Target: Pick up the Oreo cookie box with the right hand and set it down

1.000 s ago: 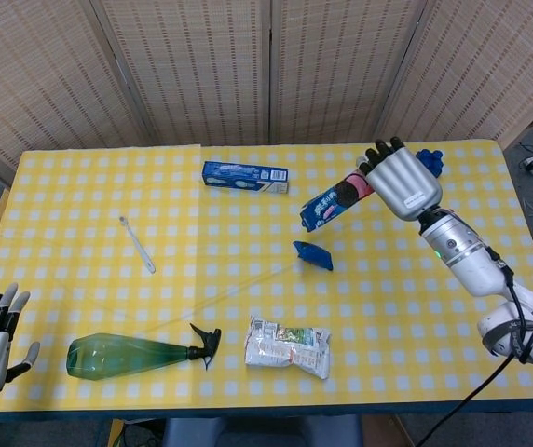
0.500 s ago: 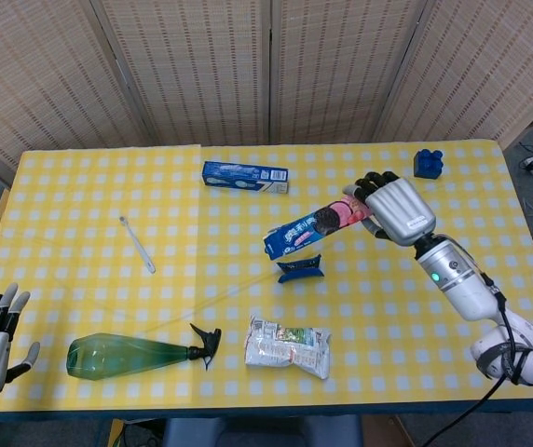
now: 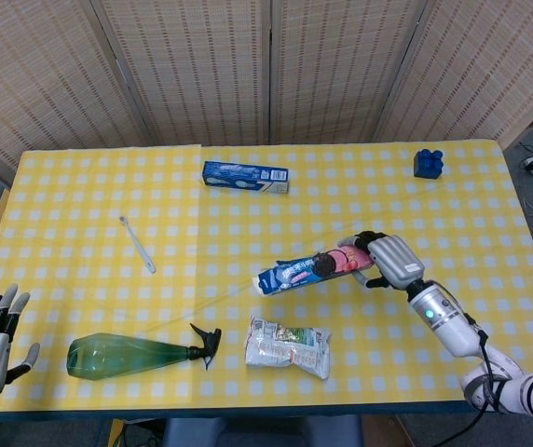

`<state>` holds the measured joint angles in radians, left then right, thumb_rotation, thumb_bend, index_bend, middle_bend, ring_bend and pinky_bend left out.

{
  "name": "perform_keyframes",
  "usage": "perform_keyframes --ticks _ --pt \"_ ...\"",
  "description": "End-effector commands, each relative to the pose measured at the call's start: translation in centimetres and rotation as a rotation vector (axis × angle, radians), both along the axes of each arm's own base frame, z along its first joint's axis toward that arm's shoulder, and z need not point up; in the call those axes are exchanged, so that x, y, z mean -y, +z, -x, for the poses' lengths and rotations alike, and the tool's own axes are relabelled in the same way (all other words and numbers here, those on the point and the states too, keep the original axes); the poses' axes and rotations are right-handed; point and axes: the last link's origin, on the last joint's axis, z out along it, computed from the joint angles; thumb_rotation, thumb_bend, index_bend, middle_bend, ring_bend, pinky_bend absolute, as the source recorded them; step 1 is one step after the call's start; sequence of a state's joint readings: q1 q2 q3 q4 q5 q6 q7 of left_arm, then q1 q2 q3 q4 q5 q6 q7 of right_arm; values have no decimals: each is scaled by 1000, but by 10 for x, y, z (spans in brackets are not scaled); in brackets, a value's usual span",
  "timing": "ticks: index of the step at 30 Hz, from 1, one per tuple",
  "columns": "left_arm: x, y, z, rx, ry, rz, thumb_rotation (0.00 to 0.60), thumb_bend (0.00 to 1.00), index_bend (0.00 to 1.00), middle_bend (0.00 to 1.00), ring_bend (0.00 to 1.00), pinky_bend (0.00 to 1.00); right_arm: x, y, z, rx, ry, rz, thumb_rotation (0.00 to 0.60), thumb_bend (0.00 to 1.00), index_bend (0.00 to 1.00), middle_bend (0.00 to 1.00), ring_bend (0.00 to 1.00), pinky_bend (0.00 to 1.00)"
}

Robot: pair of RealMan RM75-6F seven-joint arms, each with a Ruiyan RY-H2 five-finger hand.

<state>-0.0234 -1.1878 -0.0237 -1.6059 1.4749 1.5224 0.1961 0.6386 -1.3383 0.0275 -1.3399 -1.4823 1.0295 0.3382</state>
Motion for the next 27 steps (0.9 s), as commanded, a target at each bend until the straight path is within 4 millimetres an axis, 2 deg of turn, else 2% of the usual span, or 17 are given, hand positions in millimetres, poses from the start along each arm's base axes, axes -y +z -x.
perform_keyframes --ticks 1,7,9,11,13,16,19,22,24,27 --pt "-1 0 -1 0 -3 1 600 365 48 0 0 0 -14 -12 17 6 -31 -35 600 384 268 351 238 334" --pt "-2 -2 -3 -1 -11 8 600 365 48 0 0 0 -28 -24 36 3 -60 -54 600 383 262 344 238 334" --pt "-3 -3 -3 -2 -12 9 600 365 48 0 0 0 -32 -26 39 4 -60 -50 600 383 222 326 237 327" --pt "-3 -2 -3 -3 -10 9 600 365 48 0 0 0 -35 -29 42 6 -65 -56 600 374 135 276 211 292" --pt "-2 -2 -3 -4 -9 9 600 365 48 0 0 0 -37 -30 45 4 -68 -58 600 345 28 191 127 214" --pt "-2 -2 -3 -6 -8 10 600 365 48 0 0 0 -39 -28 49 15 -75 -51 600 308 0 82 34 124" --pt "-2 -2 -3 -6 -7 8 600 365 48 0 0 0 -40 -20 51 38 -81 -21 600 300 0 34 14 107" --pt "-3 -2 -3 -5 -8 7 600 365 48 0 0 0 -42 -5 57 43 -85 31 600 301 0 39 14 106" --pt "-3 -1 -2 -6 -8 7 600 365 48 0 0 0 -47 8 62 38 -91 72 600 300 0 61 14 106" --pt "-4 -2 -2 -5 -9 9 600 365 48 0 0 0 -54 30 70 19 -101 137 600 309 12 153 66 114"
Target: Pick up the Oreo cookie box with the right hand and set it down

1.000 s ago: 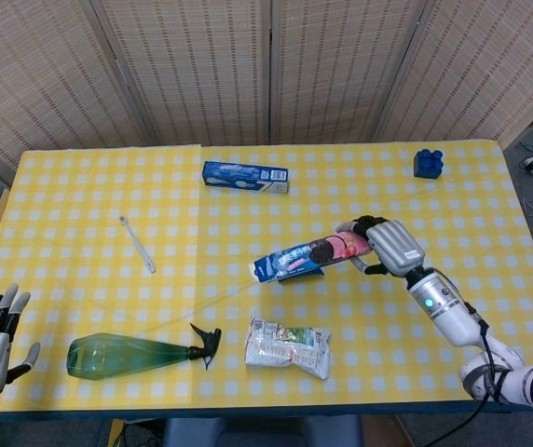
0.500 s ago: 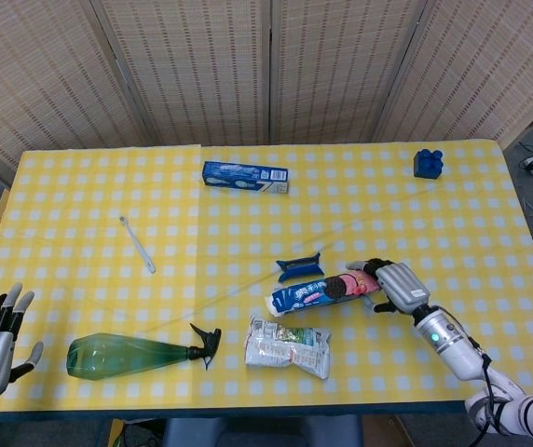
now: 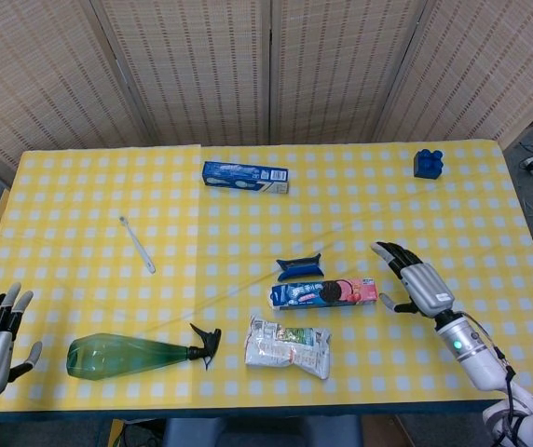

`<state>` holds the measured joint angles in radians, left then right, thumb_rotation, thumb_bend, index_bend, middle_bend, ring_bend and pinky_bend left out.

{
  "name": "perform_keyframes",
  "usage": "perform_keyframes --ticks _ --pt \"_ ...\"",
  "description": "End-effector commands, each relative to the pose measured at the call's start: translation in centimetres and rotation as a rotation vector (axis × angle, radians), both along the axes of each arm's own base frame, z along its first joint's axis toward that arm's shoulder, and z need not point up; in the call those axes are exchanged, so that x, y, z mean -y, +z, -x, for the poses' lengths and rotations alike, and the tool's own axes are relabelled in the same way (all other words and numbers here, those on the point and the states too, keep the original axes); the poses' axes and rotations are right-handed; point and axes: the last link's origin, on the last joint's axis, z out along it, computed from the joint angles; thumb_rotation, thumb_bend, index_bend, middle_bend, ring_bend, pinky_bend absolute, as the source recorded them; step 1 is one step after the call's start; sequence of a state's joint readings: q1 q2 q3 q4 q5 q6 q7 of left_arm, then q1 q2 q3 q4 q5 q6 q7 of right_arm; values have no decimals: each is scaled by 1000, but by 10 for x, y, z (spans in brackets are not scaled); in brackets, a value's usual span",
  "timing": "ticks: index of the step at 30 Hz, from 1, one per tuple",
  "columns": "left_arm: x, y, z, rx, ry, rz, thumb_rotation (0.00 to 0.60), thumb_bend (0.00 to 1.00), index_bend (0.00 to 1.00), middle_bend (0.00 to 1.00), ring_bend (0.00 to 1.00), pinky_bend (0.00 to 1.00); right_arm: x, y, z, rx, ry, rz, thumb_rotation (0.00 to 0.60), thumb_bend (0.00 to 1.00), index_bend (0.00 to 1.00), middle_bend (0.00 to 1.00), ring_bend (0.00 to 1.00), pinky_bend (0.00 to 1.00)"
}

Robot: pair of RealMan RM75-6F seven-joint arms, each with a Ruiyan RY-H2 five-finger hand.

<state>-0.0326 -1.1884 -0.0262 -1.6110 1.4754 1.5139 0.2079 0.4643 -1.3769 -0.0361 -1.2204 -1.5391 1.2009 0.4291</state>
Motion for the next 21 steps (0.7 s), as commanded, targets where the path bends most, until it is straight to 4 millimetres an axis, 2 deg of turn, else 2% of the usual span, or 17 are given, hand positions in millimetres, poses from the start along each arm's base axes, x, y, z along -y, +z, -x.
perform_keyframes --ticks 1,4,7,15,21 --pt "-1 0 0 -1 -3 3 600 365 48 0 0 0 -10 27 10 -26 -17 79 600 316 39 196 100 135" --pt "-2 -1 -2 1 -10 2 600 365 48 0 0 0 -22 48 15 -49 -27 137 600 335 182 312 178 205" --pt "-3 -1 -3 2 -16 1 600 365 48 0 0 0 -36 63 21 -85 -39 186 600 338 236 335 196 208" --pt "-5 -1 -7 3 -42 -12 600 365 47 0 0 0 -68 87 29 -122 -72 273 600 339 241 336 198 228" --pt "-6 -1 -8 6 -55 -28 600 365 43 0 0 0 -77 93 30 -116 -79 311 600 338 265 346 215 228"
